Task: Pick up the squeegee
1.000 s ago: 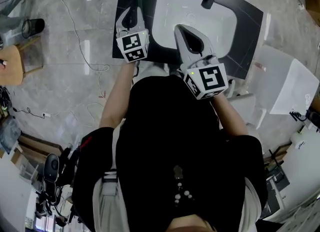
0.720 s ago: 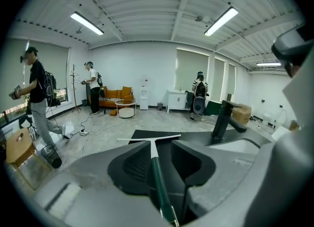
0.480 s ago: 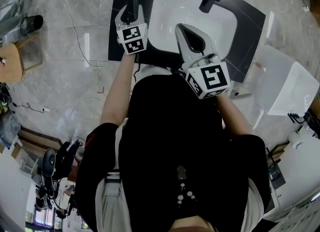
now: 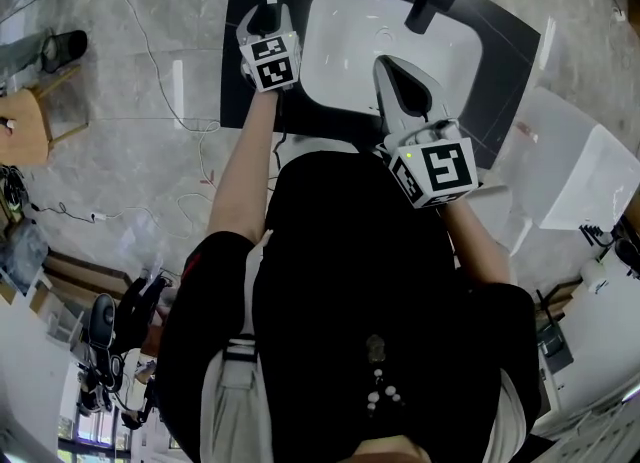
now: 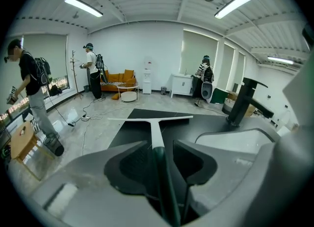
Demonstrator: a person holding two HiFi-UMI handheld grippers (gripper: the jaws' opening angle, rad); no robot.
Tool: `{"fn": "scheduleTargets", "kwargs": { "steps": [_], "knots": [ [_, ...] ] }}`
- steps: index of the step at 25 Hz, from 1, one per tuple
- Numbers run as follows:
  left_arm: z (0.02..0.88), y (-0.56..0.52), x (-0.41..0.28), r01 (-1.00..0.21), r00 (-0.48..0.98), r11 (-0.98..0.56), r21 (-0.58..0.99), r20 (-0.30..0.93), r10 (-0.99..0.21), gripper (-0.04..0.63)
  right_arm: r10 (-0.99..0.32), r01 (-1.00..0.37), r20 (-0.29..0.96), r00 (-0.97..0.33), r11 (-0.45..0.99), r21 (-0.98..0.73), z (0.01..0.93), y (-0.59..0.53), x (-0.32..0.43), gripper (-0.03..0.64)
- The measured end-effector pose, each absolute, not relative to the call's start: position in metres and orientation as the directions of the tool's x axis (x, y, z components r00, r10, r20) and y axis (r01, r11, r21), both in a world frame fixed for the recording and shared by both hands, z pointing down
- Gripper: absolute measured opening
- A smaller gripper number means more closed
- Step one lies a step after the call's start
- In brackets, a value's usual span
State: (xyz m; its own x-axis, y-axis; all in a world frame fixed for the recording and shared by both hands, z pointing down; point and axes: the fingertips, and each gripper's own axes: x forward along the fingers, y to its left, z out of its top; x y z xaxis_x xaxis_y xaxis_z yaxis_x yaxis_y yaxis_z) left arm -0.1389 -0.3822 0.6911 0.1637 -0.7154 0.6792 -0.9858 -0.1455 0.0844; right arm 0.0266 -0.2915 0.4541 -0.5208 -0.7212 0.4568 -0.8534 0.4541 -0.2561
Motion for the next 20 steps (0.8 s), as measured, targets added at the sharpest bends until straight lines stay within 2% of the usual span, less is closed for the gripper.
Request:
{"fn": "scheduleTargets", "kwargs": {
  "steps": [16,20],
  "knots": [
    [0.717,-0.403,-0.142,-0.990,0.139,-0.094,0.103,0.705,-0.695,0.158,-0.744,-0.883,0.476,-0.469,0.396,-0.252,0.460,-0.294,0.038,0.002],
    [0.719,-0.403,-0.142,-0.989,0.144,-0.089,0.115,0.713,-0.686,0.122,-0.746,-0.885,0.477,-0.465,0.391,-0.251,0.460,-0.290,0.035,0.003]
  ]
}}
